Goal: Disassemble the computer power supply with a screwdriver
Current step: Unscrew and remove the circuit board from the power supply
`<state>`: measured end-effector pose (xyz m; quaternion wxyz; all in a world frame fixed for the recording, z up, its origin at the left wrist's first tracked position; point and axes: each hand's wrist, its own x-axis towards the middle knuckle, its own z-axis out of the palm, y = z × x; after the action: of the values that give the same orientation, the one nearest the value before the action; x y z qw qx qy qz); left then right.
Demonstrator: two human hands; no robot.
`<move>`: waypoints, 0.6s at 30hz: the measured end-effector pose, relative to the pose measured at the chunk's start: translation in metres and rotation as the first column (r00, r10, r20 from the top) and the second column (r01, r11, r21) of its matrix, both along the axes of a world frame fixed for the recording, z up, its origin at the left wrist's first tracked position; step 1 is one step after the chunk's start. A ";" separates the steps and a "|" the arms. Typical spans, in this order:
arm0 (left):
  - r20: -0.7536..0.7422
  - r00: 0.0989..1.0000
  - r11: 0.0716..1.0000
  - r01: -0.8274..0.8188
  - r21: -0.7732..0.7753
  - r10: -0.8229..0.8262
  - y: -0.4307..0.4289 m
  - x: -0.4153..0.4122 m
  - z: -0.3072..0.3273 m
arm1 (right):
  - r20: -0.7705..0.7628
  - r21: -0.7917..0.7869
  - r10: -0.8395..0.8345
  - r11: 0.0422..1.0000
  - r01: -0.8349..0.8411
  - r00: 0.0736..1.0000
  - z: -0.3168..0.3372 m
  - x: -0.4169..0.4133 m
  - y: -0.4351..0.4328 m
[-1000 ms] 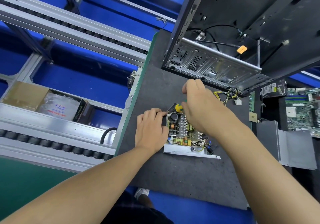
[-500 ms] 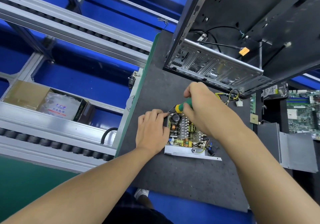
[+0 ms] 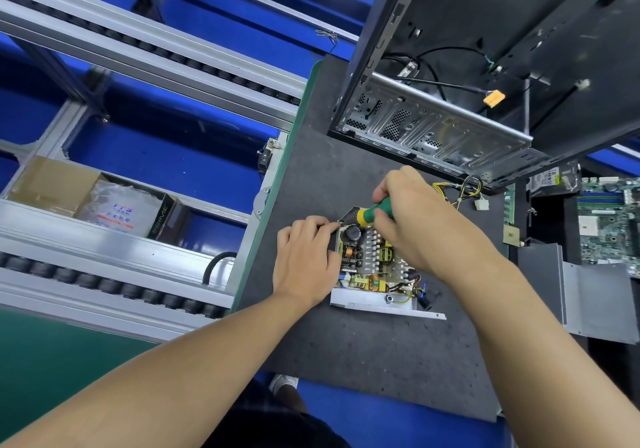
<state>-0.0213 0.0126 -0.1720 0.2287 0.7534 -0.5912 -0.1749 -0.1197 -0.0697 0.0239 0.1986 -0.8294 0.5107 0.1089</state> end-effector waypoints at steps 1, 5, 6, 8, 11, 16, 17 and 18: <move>0.000 1.000 1.000 0.000 -0.001 0.000 0.000 0.000 0.000 | -0.006 0.005 0.000 1.000 0.000 1.000 0.000 0.000 0.000; 0.003 1.000 1.000 0.001 0.002 -0.001 0.000 0.000 -0.001 | -0.028 0.017 0.003 1.000 -0.003 1.000 0.001 0.000 -0.001; 0.005 1.000 1.000 0.002 0.001 -0.002 0.000 0.000 -0.001 | -0.033 0.016 0.007 1.000 -0.006 0.999 0.001 0.001 -0.002; 0.006 1.000 1.000 0.003 -0.001 -0.003 0.000 0.000 -0.001 | -0.043 0.011 0.020 1.000 -0.019 0.999 0.001 0.002 -0.003; -0.001 1.000 1.000 0.003 0.001 -0.003 0.000 0.000 0.000 | -0.030 -0.002 0.053 0.999 -0.054 0.998 0.002 0.005 -0.009; -0.020 1.000 1.000 0.004 0.019 -0.004 0.000 -0.001 0.002 | -0.044 -0.056 0.053 0.997 -0.055 0.998 0.002 0.011 -0.014; -0.020 1.000 1.000 0.005 0.020 -0.005 0.000 0.000 0.002 | -0.047 -0.067 0.048 0.996 -0.051 0.998 0.002 0.013 -0.013; -0.020 1.000 1.000 0.004 0.021 -0.004 0.000 0.000 0.002 | -0.052 -0.077 0.043 0.996 -0.047 0.998 0.001 0.014 -0.013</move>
<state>-0.0214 0.0123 -0.1695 0.2264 0.7527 -0.5886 -0.1890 -0.1053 -0.0826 0.0249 0.1507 -0.8447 0.5007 0.1142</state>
